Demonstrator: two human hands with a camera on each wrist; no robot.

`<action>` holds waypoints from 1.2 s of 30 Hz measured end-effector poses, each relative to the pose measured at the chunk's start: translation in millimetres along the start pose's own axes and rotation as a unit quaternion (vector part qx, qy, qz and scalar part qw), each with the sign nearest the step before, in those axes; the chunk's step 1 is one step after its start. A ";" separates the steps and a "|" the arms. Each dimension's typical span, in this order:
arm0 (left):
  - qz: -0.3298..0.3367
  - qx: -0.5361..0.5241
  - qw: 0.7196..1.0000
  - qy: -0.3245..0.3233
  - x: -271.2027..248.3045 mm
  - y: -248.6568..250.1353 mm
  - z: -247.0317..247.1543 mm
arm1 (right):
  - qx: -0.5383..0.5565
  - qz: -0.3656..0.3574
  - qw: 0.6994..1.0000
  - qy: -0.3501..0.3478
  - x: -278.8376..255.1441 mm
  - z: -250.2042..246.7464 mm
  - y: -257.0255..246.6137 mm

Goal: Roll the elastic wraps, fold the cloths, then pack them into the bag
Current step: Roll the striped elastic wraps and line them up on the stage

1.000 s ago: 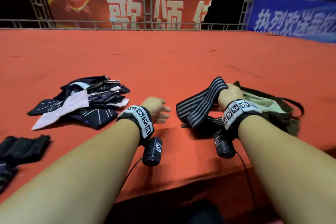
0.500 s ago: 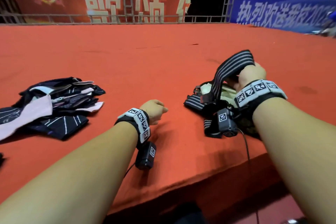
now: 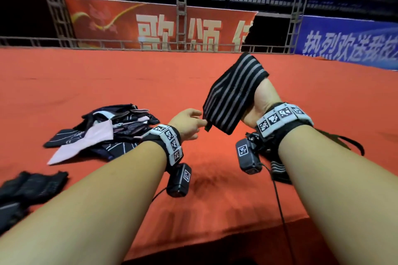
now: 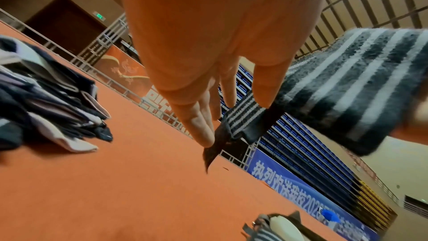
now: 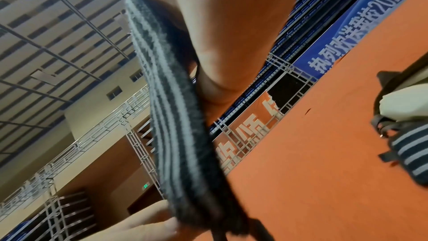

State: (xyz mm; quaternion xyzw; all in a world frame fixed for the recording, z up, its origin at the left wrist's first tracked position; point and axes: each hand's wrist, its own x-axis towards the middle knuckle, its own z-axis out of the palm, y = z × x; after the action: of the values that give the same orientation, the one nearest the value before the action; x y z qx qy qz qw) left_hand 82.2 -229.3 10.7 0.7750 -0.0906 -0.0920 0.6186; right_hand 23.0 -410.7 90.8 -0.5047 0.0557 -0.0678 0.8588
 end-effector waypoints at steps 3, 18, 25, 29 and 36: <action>0.011 0.018 0.999 0.028 -16.3 0.1 -36.9 | -0.006 0.031 0.999 -0.031 -4.8 26.6 12.8; -0.057 0.102 0.993 -0.002 -89.5 -39.5 -147.9 | -0.028 0.108 0.991 0.070 -26.0 76.1 81.5; -0.041 0.067 0.996 0.041 -98.0 -36.1 -149.7 | -0.125 0.175 0.972 0.094 -20.7 56.3 102.8; -0.004 -0.040 0.996 0.074 -100.2 -18.9 -140.1 | -0.300 0.115 0.944 0.077 -19.9 44.9 109.6; 0.033 -0.170 0.981 0.090 -97.5 15.3 -119.5 | -0.624 0.001 0.780 0.036 -22.1 45.8 105.3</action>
State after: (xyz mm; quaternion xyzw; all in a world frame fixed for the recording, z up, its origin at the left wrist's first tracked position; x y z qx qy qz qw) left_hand 17.9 -95.3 54.7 0.6605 -0.0431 -0.0155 0.7494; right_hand 15.1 -316.9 21.5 -0.9276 0.1170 -0.0356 0.3531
